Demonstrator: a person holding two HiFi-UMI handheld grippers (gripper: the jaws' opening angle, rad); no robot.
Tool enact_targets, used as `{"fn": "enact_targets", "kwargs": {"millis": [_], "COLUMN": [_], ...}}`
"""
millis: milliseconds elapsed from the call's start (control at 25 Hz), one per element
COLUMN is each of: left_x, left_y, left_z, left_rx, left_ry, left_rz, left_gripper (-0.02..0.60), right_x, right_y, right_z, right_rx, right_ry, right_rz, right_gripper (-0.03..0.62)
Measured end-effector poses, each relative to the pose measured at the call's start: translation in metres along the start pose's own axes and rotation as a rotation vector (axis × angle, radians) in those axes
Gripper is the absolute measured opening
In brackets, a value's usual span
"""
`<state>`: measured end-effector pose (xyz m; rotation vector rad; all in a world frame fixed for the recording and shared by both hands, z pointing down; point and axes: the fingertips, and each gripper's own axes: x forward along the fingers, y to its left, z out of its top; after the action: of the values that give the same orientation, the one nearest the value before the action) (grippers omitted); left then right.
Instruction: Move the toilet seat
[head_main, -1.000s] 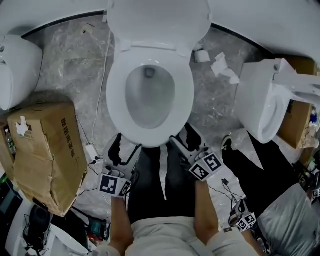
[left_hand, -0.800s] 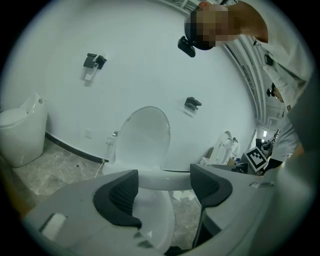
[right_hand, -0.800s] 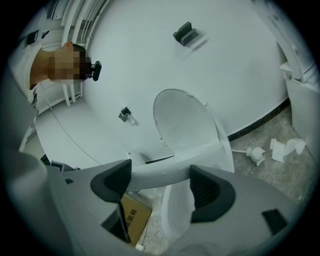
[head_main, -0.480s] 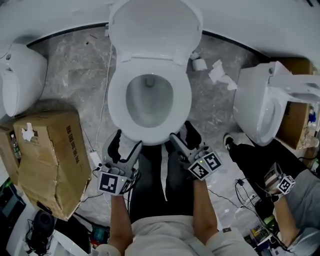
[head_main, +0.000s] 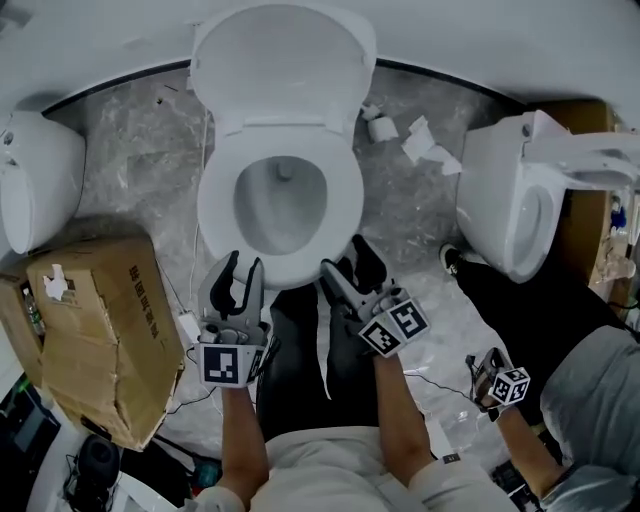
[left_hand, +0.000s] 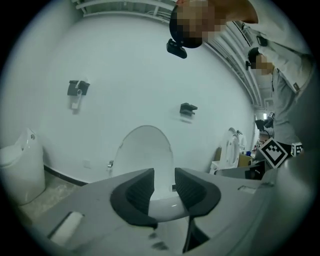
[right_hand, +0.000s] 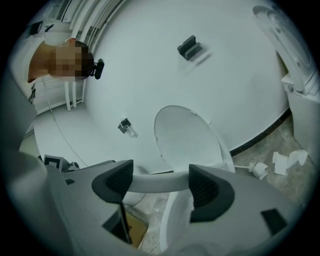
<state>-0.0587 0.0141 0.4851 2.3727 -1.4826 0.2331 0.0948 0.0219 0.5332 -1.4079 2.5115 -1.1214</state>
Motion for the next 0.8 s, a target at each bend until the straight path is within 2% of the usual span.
{"fn": "enact_targets", "kwargs": {"millis": [120,160,200,360,520,680,800], "left_x": [0.006,0.008,0.009,0.015,0.028,0.036,0.044], "left_y": [0.001,0.002,0.002,0.004,0.009,0.015,0.016], "left_z": [0.012,0.016,0.019,0.027,0.050,0.059,0.071], "left_rx": [0.028,0.036,0.041,0.028,0.055,0.050,0.061], "left_ry": [-0.017,-0.020,-0.020,0.001,-0.056,-0.024,-0.050], "left_rz": [-0.001,-0.002,-0.002,0.009,0.001,0.002,-0.006], "left_gripper": [0.124,0.118,0.115,0.104,0.104,0.089,0.089], "right_x": [0.006,0.010,0.015,0.037,0.044,0.047,0.048], "right_y": [0.006,0.011,0.017,0.034,0.037,0.041,0.043], "right_z": [0.015,0.020,0.025,0.046,0.067,0.085,0.096], "right_rx": [-0.067,-0.109,-0.152,-0.287,-0.317,-0.339,-0.362], "right_ry": [-0.009,-0.005,0.001,0.002,-0.031,-0.053,-0.067], "right_rz": [0.032,0.051,0.070,0.102,0.112,0.113,0.107], "right_gripper": [0.346,0.304,0.288,0.275,0.250,0.249,0.243]}}
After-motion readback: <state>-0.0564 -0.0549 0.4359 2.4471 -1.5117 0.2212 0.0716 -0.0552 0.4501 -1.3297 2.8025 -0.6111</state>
